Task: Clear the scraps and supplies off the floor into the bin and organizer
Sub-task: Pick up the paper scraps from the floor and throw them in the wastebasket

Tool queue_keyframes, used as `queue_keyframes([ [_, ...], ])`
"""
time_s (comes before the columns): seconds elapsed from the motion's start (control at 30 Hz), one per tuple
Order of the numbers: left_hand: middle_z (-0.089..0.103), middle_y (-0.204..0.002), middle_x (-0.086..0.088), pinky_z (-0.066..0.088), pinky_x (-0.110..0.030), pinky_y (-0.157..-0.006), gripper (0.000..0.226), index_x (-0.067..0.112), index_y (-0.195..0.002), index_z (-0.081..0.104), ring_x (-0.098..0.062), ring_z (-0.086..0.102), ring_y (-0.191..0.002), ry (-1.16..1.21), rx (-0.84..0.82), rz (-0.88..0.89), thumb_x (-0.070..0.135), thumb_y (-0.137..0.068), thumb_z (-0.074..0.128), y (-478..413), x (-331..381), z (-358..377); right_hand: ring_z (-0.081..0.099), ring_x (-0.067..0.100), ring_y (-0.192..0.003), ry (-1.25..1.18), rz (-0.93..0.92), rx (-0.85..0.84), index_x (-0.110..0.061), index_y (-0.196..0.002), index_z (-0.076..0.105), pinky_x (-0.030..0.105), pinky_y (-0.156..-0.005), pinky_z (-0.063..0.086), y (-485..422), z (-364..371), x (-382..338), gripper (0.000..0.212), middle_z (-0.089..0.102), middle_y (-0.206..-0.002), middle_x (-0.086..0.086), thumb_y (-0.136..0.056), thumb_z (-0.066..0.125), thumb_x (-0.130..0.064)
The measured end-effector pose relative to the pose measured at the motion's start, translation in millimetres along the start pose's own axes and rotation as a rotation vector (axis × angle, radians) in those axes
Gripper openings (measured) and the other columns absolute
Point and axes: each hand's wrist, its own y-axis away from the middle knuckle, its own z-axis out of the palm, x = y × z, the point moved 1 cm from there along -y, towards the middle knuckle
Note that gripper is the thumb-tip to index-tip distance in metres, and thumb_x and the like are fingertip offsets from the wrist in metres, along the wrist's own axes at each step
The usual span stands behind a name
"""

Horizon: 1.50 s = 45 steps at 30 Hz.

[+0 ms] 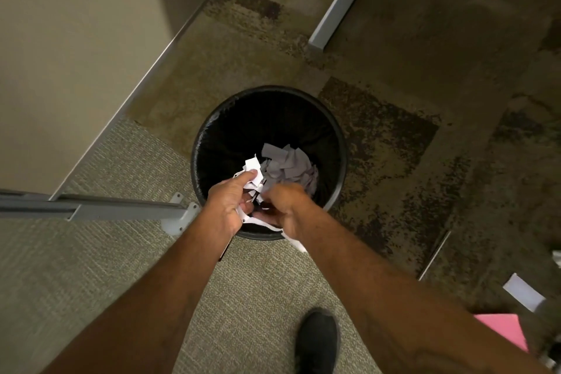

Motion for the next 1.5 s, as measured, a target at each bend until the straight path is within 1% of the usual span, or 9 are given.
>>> queue_keyframes([
  [0.27,0.071,-0.075,-0.011,0.04,-0.014,-0.032,0.018,0.006,-0.097,0.068,-0.013,0.061,-0.04,0.022,0.022,-0.018,0.009,-0.082,0.075,-2,2,1,0.064,0.009,-0.041,0.05,0.022,-0.016,-0.001,-0.086,0.068,0.018,-0.039,0.049,11,12,-1,0.021,0.071,-0.061,0.007,-0.093,0.052,0.01],
  [0.4,0.07,-0.073,-0.011,0.045,-0.02,-0.035,0.012,0.007,-0.089,0.07,-0.016,0.063,-0.038,0.035,0.081,0.018,0.011,-0.081,0.078,-8,5,4,0.076,0.032,-0.082,0.042,-0.048,0.069,0.007,-0.104,0.069,0.044,-0.074,0.064,12,10,0,0.02,0.076,-0.099,0.025,-0.085,0.062,0.013],
  [0.5,0.067,-0.069,-0.009,0.041,-0.02,-0.036,0.01,0.01,-0.084,0.072,-0.012,0.053,-0.036,0.006,0.176,0.093,0.015,-0.08,0.079,-16,10,12,0.074,0.03,-0.068,0.076,-0.06,0.056,0.003,-0.106,0.066,0.03,-0.047,0.058,21,6,2,0.016,0.075,-0.1,0.023,-0.09,0.063,0.004],
  [0.67,0.068,-0.073,-0.006,0.043,-0.019,-0.039,0.012,0.007,-0.092,0.07,-0.011,0.056,-0.047,0.011,0.351,0.31,0.015,-0.084,0.075,-25,24,23,0.069,0.025,-0.047,0.103,-0.114,0.18,-0.001,-0.096,0.064,0.024,-0.038,0.051,28,-13,4,0.011,0.072,-0.09,0.017,-0.092,0.054,0.002],
  [0.9,0.073,-0.099,-0.017,0.04,-0.012,-0.063,0.026,0.0,-0.107,0.069,-0.023,0.068,-0.087,-0.408,0.573,0.892,0.019,-0.091,0.063,-13,47,25,0.075,0.024,-0.076,0.067,-0.382,0.481,-0.02,-0.097,0.065,0.041,-0.066,0.065,42,-57,-1,0.019,0.074,-0.088,0.005,-0.087,0.06,-0.004],
  [1.0,0.07,-0.1,-0.009,0.037,0.003,-0.066,0.027,-0.001,-0.113,0.067,-0.014,0.061,-0.088,-0.527,0.572,1.074,0.017,-0.093,0.061,-7,55,24,0.075,0.026,-0.076,0.012,-0.476,0.567,-0.026,-0.101,0.062,0.045,-0.071,0.064,47,-67,-11,0.017,0.076,-0.086,0.005,-0.091,0.058,-0.013],
  [1.13,0.072,-0.1,-0.016,0.047,-0.03,-0.069,0.034,0.006,-0.11,0.067,-0.031,0.068,-0.091,-0.836,0.426,0.997,0.033,-0.089,0.068,-8,38,26,0.076,0.025,-0.078,-0.008,-0.523,0.588,-0.024,-0.109,0.066,0.044,-0.076,0.063,49,-75,-21,0.019,0.076,-0.088,-0.002,-0.091,0.062,-0.02],
  [1.27,0.066,-0.128,-0.01,0.044,-0.048,-0.104,0.059,0.014,-0.13,0.06,-0.029,0.058,-0.123,-0.96,0.347,0.811,0.044,-0.081,0.075,2,14,32,0.077,0.019,-0.066,-0.03,-0.449,0.536,-0.021,-0.102,0.066,0.041,-0.07,0.065,44,-78,-17,0.011,0.077,-0.077,-0.001,-0.093,0.063,-0.018],
  [1.5,0.071,-0.115,-0.011,0.049,-0.038,-0.095,0.03,0.013,-0.116,0.068,-0.029,0.065,-0.11,-0.811,0.324,1.017,0.029,-0.092,0.06,48,-27,62,0.073,0.024,-0.061,-0.188,-0.459,0.345,-0.026,-0.08,0.061,0.042,-0.064,0.063,54,-112,8,0.018,0.074,-0.065,0.002,-0.093,0.063,-0.015],
])
